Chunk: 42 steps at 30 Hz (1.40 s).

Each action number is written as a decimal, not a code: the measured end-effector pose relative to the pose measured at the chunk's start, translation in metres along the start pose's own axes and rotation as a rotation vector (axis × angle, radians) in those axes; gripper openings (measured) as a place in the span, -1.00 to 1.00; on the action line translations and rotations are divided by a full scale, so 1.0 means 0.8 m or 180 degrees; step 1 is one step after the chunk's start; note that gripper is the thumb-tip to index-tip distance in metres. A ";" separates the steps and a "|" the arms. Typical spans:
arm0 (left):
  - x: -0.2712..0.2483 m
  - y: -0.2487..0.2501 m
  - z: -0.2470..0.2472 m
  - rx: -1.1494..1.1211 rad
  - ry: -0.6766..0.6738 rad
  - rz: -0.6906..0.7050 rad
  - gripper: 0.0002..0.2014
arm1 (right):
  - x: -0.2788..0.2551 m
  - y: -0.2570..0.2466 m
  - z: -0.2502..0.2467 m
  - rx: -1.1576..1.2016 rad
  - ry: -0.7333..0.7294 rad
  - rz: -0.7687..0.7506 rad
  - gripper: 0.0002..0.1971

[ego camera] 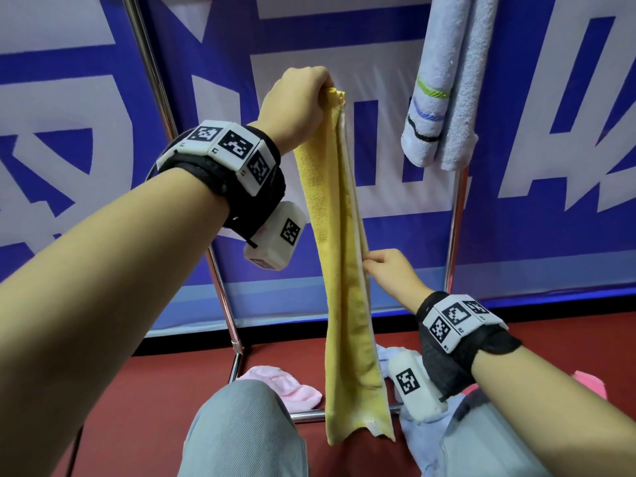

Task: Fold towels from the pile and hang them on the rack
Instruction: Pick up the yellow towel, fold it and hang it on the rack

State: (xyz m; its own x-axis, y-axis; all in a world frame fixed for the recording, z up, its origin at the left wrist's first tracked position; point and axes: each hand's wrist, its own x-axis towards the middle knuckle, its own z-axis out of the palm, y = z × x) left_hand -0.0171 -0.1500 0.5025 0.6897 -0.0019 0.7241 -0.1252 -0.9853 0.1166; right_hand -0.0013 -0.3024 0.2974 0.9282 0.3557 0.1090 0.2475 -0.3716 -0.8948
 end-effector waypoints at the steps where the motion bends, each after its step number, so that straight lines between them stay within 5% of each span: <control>1: 0.000 0.000 -0.001 0.0008 0.0007 -0.0016 -0.65 | -0.004 0.000 0.000 0.0015 -0.0009 -0.0030 -0.77; 6: 0.002 0.010 -0.003 0.0032 0.0026 0.0054 -0.65 | -0.013 -0.005 0.010 0.0125 0.0027 -0.0077 -0.80; 15: 0.008 0.016 -0.010 0.0262 0.0082 0.0069 -0.64 | -0.014 -0.021 0.020 -0.0473 0.0436 -0.0137 -0.50; 29: 0.014 0.020 -0.011 0.0395 0.0217 -0.0057 -0.65 | -0.023 -0.023 0.033 -0.0422 0.1015 -0.0391 -0.92; 35: 0.016 0.027 -0.010 0.0389 0.0229 -0.0029 -0.65 | -0.029 -0.018 0.037 -0.0972 0.0856 -0.0886 -0.86; 37: 0.016 0.030 -0.010 0.0403 0.0221 -0.0042 -0.66 | -0.028 -0.016 0.036 -0.1132 0.0784 -0.0881 -0.93; 42: 0.015 0.038 -0.012 0.0542 0.0164 -0.0043 -0.68 | -0.030 -0.017 0.040 -0.1165 0.0550 -0.0722 -0.73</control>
State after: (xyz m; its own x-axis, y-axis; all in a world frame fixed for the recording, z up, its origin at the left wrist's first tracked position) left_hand -0.0196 -0.1785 0.5213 0.6524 0.0158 0.7577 0.0095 -0.9999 0.0127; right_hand -0.0360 -0.2786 0.2935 0.8643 0.3265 0.3826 0.5026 -0.5901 -0.6318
